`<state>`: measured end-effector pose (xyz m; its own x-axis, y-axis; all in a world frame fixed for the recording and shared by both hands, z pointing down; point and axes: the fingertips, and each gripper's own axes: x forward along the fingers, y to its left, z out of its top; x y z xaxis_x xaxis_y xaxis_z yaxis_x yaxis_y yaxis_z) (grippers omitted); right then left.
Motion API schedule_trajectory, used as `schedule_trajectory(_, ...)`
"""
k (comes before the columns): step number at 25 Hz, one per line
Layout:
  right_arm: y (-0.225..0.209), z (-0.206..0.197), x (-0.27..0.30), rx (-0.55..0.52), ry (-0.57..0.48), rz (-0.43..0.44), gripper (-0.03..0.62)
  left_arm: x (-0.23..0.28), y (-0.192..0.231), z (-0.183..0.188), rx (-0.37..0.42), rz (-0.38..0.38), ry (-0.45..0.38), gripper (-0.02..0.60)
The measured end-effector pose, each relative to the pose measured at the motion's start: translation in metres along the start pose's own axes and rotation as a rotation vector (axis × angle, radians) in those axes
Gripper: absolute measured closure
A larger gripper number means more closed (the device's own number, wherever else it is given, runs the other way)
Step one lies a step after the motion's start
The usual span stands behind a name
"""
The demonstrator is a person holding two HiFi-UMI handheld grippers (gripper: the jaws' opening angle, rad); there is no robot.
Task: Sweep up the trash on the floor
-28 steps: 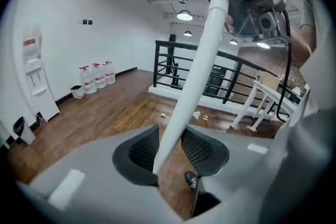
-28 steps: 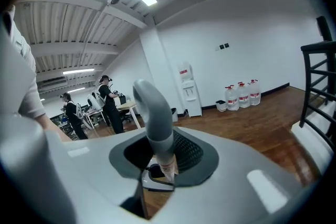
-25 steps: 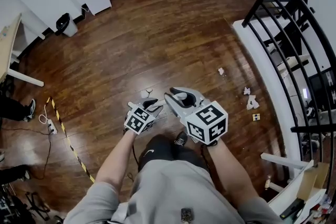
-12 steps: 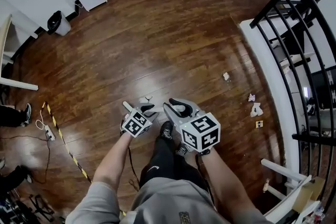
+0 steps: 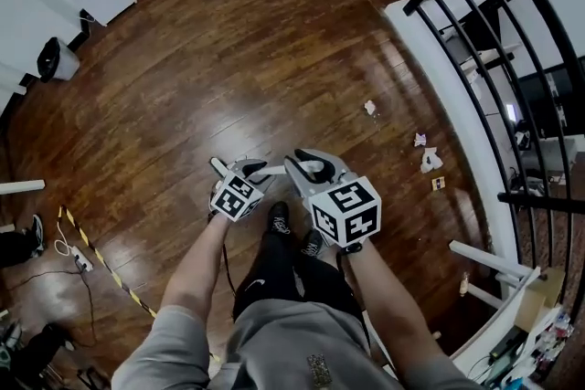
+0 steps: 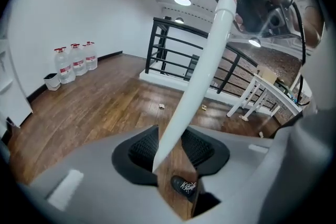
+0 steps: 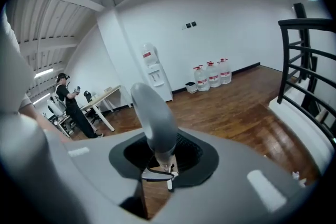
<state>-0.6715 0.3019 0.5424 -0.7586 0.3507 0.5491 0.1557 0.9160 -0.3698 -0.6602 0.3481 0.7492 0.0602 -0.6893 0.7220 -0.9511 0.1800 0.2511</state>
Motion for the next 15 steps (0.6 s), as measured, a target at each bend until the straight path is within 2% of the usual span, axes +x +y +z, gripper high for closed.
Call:
schedule_trajectory(6, -0.038, -0.007, -0.034, 0.071, -0.030, -0.138, 0.507, 0.033, -0.028, 0.026, 0.077, -0.107, 0.021, 0.440)
schedule_trajectory(15, -0.140, -0.022, -0.137, 0.175, -0.113, -0.333, 0.508, 0.127, -0.107, 0.110, 0.213, -0.230, 0.054, 0.433)
